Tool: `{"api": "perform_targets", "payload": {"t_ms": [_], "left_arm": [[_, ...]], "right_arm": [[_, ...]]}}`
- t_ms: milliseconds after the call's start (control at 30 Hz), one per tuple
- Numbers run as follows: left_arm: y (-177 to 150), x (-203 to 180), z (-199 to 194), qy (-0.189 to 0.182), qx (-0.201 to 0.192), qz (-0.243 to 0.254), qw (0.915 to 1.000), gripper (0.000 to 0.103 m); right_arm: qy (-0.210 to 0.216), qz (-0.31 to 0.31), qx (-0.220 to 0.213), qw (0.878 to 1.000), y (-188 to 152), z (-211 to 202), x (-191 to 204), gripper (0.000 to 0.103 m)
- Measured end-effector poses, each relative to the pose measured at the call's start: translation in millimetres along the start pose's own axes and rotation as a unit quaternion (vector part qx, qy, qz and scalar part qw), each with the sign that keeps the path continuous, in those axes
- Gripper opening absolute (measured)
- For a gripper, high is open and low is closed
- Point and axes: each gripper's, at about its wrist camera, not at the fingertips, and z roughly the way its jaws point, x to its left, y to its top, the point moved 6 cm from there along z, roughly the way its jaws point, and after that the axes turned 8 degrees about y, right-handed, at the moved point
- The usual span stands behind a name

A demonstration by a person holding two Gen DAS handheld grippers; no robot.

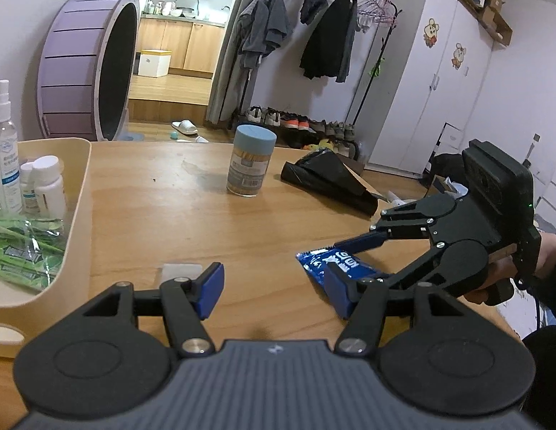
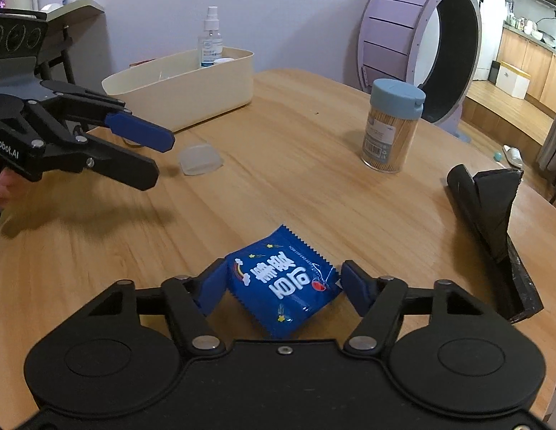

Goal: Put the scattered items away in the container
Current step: 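Lower the right gripper onto the blue snack packet and close it, then carry the blue packet with the right gripper into the basket and open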

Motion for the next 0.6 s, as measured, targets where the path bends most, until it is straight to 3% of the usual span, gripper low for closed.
{"api": "perform_targets", "payload": {"t_ms": [367,467,600], "left_arm": [[6.2,6.0,-21.8,0.006,-0.022,-0.009,0.9997,0.060],[6.0,14.4,-37.5,0.019,-0.032,-0.017,0.9991,0.060],[2.2,34.5,-66.9,0.065,-0.048,-0.042,0.9958,0.060]], "right_arm": [[-0.009,0.010,-0.012,1.000,3.6,-8.9,1.8,0.051],[-0.006,0.015,-0.030,0.999,14.1,-19.5,3.7,0.051],[0.012,0.001,-0.060,0.998,44.8,-29.5,17.6,0.051]]}}
